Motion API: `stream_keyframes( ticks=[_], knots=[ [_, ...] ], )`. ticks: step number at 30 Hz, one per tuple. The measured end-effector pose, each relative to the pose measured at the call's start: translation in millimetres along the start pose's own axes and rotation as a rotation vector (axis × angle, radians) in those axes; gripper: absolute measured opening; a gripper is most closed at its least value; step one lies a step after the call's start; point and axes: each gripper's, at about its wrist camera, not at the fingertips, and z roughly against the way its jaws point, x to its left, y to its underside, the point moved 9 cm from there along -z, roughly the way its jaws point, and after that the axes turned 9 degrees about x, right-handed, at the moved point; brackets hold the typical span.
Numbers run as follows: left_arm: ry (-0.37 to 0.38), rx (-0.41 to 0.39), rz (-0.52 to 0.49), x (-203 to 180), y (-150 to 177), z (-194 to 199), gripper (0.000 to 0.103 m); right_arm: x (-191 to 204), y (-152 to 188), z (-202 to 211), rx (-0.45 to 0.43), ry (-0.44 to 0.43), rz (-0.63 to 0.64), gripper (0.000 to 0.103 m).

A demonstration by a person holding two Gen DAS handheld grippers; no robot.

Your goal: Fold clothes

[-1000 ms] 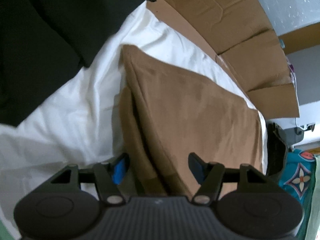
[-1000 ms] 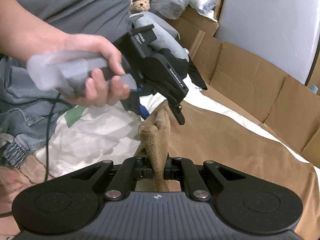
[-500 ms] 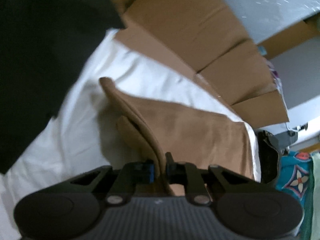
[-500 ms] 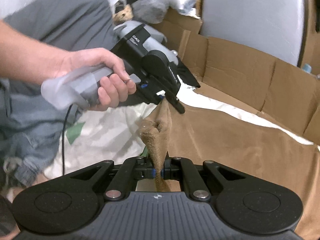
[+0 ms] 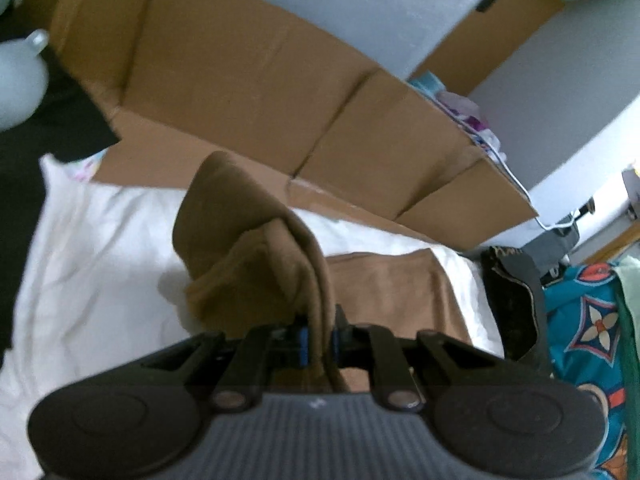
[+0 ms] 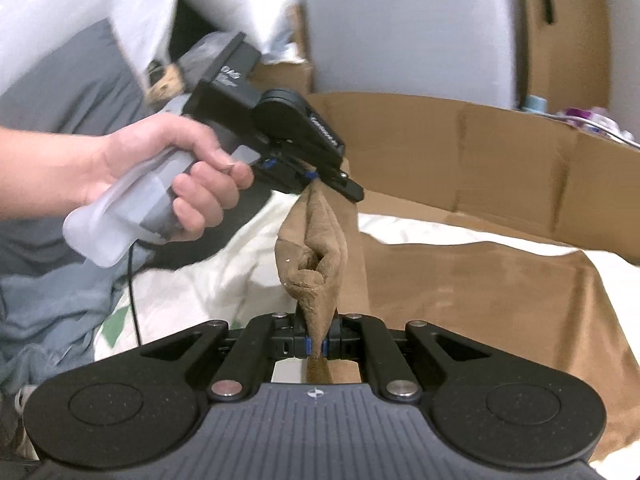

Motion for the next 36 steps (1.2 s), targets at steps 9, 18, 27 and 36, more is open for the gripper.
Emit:
stream_keyframes(
  ticks=[9, 18, 27, 36],
  knots=[
    [-0.030, 0.013, -0.114, -67.3, -13.6, -28.7, 0.011, -67.6, 0.7, 25.0, -0.056, 0.048, -0.165, 0.003],
    [-0.063, 0.042, -0.163, -117.2, -15.9, -75.8, 0.011, -130.8, 19.4, 38.0, -0.056, 0.094, -0.292, 0.003],
    [-0.102, 0.071, -0.145, -146.0, -17.6, -122.1, 0.011, -180.5, 34.5, 37.1, -0.060, 0.117, -0.404, 0.002],
    [-0.140, 0.094, -0.160, -165.7, -24.4, -168.4, 0.011, -229.0, 49.2, 28.0, -0.060, 0.131, -0.500, 0.002]
  ],
)
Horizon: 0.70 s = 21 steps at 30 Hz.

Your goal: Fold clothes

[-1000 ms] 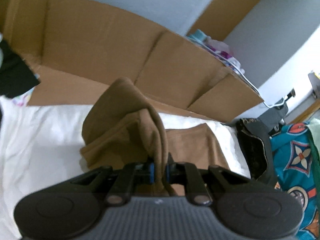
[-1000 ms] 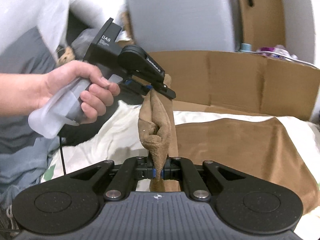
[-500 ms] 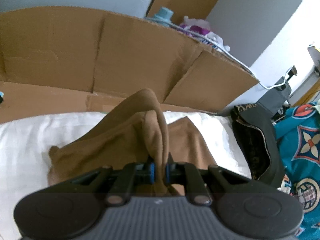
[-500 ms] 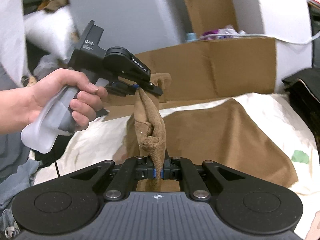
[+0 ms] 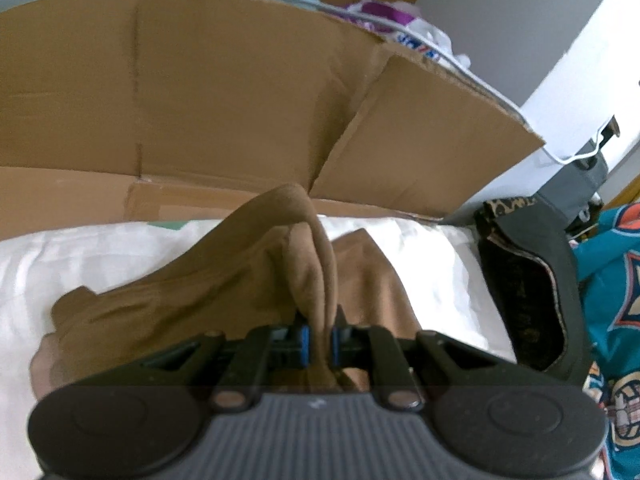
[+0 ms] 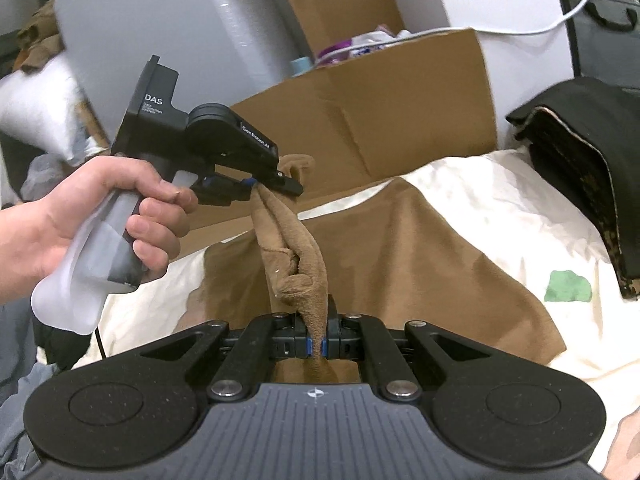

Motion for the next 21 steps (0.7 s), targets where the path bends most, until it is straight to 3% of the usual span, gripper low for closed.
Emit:
stream_keyframes(
  ticks=[21],
  knots=[
    [-0.051, 0.107, -0.113, -61.8, -12.5, -89.9, 0.012, -86.9, -0.5, -26.5, -0.002, 0.021, -0.208, 0.002]
  ],
)
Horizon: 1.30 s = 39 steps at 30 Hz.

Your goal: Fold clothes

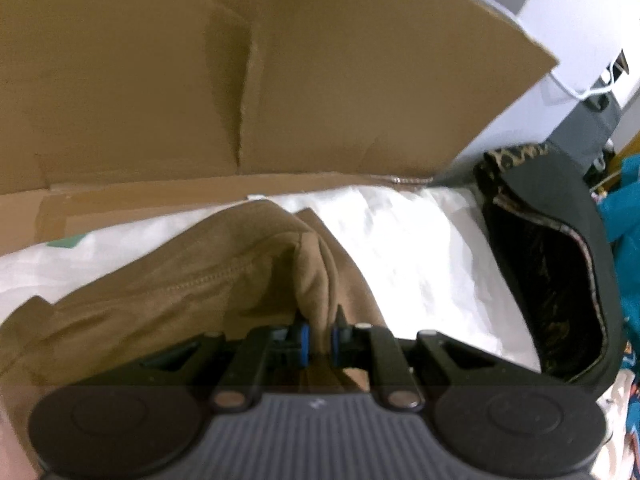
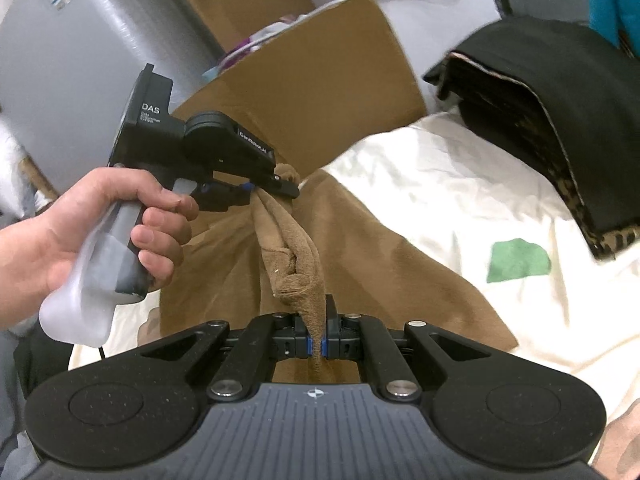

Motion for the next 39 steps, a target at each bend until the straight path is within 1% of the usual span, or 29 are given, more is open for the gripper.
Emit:
stream_keyframes(
  ticks=[2, 6, 7, 11, 15, 18, 22, 27, 33, 39],
  knots=[
    [-0.002, 0.024, -0.021, -3.8, 0.8, -6.5, 0.015, -8.2, 1.3, -1.6, 0.005, 0.004, -0.021, 0.002],
    [0.010, 0.074, -0.051, -9.0, -2.6, -13.4, 0.026, -24.3, 7.5, -3.8, 0.020, 0.000, -0.076, 0.002],
    [0.013, 0.091, -0.054, -9.8, -4.4, -14.7, 0.027, -28.5, 9.0, -4.7, 0.024, 0.000, -0.091, 0.002],
    [-0.013, 0.135, -0.056, -10.7, -11.4, -19.9, 0.027, -43.6, 12.4, -8.8, 0.042, -0.011, -0.162, 0.004],
    [-0.015, 0.174, -0.022, -8.6, -13.5, -24.9, 0.027, -48.8, 14.2, -10.1, 0.032, -0.023, -0.192, 0.006],
    [-0.041, 0.184, -0.024, -10.1, -12.2, -27.6, 0.015, -50.3, 17.5, -10.0, 0.017, -0.040, -0.216, 0.006],
    [-0.062, 0.166, -0.048, -20.0, -12.8, -20.0, 0.010, -50.3, 24.7, -7.3, 0.005, -0.058, -0.234, 0.001],
    [-0.058, 0.156, -0.062, -32.7, -16.4, -19.1, 0.009, -57.8, 30.7, -5.4, 0.009, -0.050, -0.278, 0.001],
    [-0.056, 0.148, -0.041, -35.2, -19.9, -25.3, 0.009, -62.7, 26.3, -1.8, -0.004, -0.042, -0.291, 0.001],
    [-0.073, 0.155, -0.032, -36.7, -21.8, -34.7, 0.009, -76.4, 29.2, -4.1, 0.012, -0.003, -0.312, 0.001]
  ],
)
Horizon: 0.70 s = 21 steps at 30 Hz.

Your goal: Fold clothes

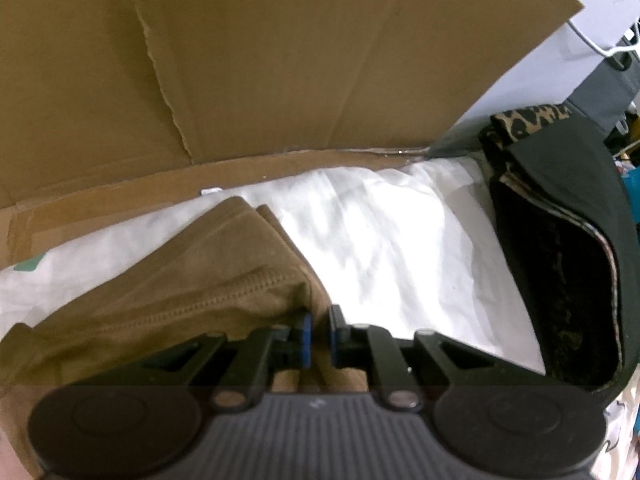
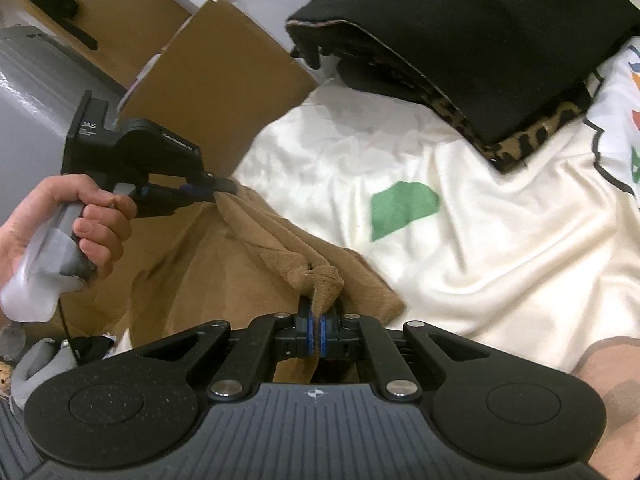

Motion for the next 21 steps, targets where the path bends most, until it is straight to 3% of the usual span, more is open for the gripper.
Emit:
stream_keyframes(
  ticks=[9, 12, 21],
  knots=[
    [0.004, 0.016, -0.045, -4.0, -3.9, 6.2, 0.016, -8.7, -0.7, 5.0, -0.010, 0.037, -0.024, 0.001],
    [-0.021, -0.024, -0.072, 1.2, -13.0, 26.4, 0.028, -10.8, 0.1, 8.3, -0.004, 0.047, -0.026, 0.001],
    [-0.170, -0.076, -0.172, 23.0, -37.8, 53.2, 0.023, -3.3, -8.3, 38.2, -0.053, 0.118, 0.011, 0.008]
  ],
)
